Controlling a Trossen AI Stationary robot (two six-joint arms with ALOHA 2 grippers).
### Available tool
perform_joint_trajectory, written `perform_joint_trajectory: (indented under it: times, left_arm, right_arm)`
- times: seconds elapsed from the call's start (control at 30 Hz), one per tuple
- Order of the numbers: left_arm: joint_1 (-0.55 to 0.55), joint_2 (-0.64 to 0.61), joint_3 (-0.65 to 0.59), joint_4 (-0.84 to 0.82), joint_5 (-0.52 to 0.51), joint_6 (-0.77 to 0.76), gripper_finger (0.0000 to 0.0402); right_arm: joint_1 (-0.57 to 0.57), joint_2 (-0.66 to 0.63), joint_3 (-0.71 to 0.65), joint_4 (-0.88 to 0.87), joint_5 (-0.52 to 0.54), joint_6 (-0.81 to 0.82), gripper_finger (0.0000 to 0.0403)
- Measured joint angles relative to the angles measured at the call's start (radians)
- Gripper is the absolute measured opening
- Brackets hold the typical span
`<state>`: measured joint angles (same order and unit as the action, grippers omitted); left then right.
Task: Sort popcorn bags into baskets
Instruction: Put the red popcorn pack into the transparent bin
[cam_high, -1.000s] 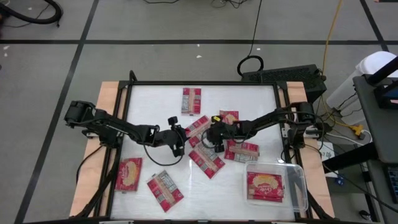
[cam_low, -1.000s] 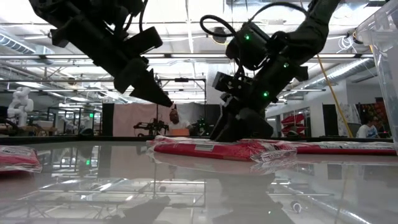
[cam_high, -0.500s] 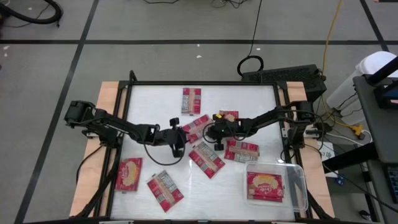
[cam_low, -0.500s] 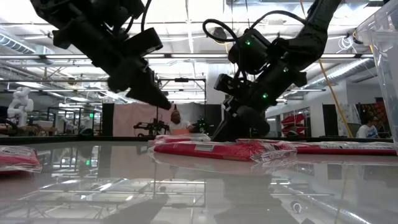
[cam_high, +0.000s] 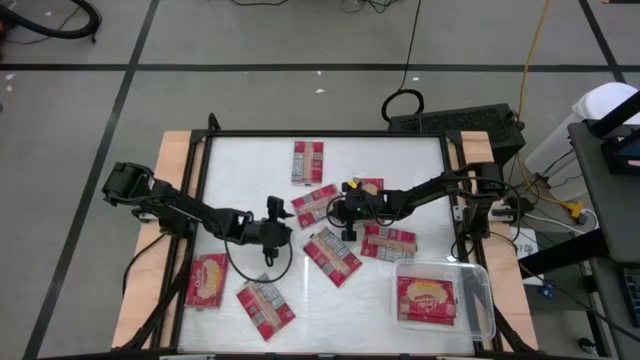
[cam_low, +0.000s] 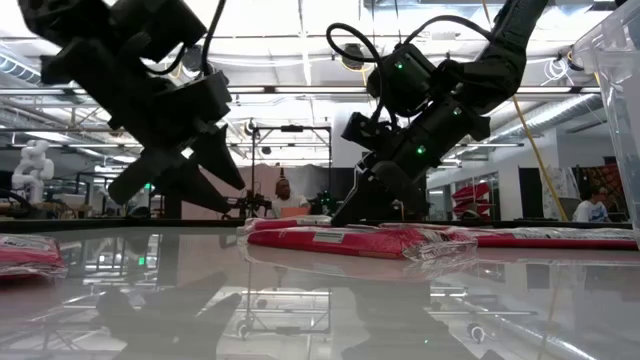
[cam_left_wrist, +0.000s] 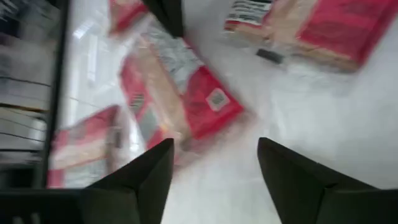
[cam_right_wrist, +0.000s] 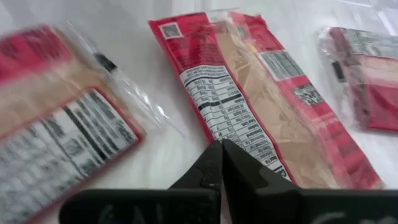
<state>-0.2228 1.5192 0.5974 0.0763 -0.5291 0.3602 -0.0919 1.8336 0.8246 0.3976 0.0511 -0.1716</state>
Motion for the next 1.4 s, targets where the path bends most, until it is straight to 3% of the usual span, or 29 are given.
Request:
perform_joint_trajectory:
  times: [0.23,0.43,0.7,0.87,1.07,1.2,1.3,1.4]
  left_arm:
    - [0.050,0.000,-0.084,0.182,0.008,0.141,0.0257]
    - [0.119,0.000,-0.110,0.208,0.126,0.195,0.0220]
    - [0.183,0.000,-0.112,0.214,0.163,0.228,0.0174]
    - [0.213,0.063,-0.112,0.221,0.216,0.305,0.0151]
    - [0.218,0.161,-0.106,0.408,0.208,0.321,0.0159]
    - [0.228,0.192,-0.089,0.416,0.223,0.330,0.0184]
    - [0.262,0.218,-0.063,0.374,0.306,0.329,0.0187]
    - [0.291,0.240,-0.041,0.355,0.377,0.330,0.0158]
  right_arm:
    - [-0.010,0.000,0.001,0.054,-0.030,0.060,0.0000]
    - [-0.010,0.000,0.001,0.088,-0.031,0.100,0.0000]
    - [-0.012,0.000,0.001,0.084,-0.025,0.139,0.0000]
    - [-0.012,0.000,0.002,0.100,-0.001,0.207,0.0000]
    - [-0.001,0.000,0.002,0.100,-0.001,0.238,0.0000]
    - [0.001,0.000,0.002,0.104,0.001,0.239,0.0000]
    - [0.005,0.000,0.002,0.105,0.000,0.243,0.0000]
    - [0.017,0.000,0.002,0.114,0.000,0.244,0.0000]
